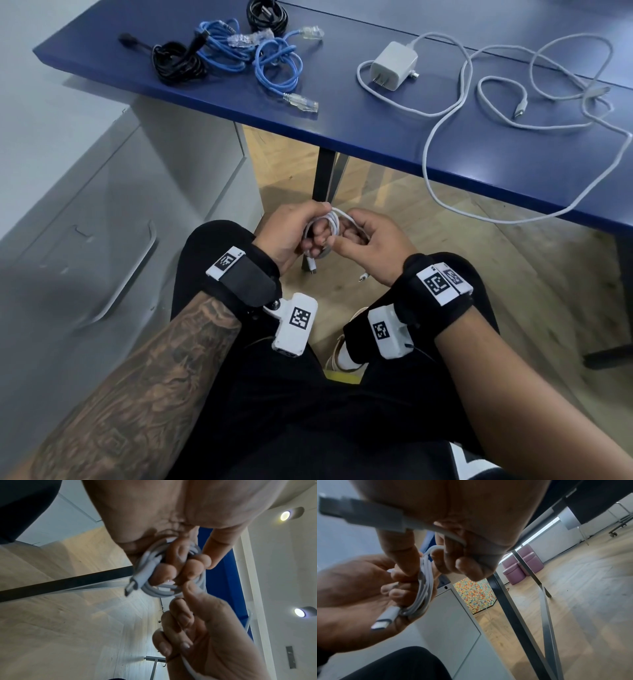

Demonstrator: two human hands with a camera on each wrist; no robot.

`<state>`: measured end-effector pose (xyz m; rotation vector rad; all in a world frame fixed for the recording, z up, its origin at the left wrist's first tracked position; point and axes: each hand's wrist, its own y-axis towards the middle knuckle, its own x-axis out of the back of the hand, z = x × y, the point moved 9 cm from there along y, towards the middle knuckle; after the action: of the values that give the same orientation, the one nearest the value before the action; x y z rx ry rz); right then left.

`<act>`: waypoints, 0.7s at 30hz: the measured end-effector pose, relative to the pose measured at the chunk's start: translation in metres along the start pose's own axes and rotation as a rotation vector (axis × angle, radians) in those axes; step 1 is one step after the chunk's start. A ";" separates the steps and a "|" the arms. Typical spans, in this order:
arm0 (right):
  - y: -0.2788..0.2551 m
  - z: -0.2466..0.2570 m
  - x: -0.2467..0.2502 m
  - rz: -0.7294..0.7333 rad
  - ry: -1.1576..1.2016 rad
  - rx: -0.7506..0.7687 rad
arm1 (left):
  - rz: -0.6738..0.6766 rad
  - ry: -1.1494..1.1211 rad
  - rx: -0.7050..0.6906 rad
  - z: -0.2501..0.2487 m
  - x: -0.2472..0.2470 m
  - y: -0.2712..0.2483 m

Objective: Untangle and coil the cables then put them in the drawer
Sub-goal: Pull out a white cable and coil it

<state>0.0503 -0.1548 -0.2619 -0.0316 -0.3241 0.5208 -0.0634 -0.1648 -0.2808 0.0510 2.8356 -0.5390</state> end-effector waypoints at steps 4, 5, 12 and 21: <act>0.004 -0.004 0.009 0.016 -0.088 -0.040 | 0.113 0.098 -0.032 -0.004 -0.004 -0.001; 0.004 -0.005 0.013 0.020 -0.127 -0.046 | 0.140 0.158 -0.042 -0.006 -0.005 -0.002; 0.000 -0.008 0.011 -0.088 -0.130 -0.009 | 0.022 0.262 -0.031 -0.008 0.007 0.000; 0.005 -0.032 0.036 -0.280 -0.386 -0.145 | 0.024 0.005 0.024 -0.005 0.008 -0.001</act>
<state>0.0876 -0.1309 -0.2824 -0.0253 -0.7326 0.2211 -0.0723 -0.1635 -0.2776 0.0914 2.8297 -0.5686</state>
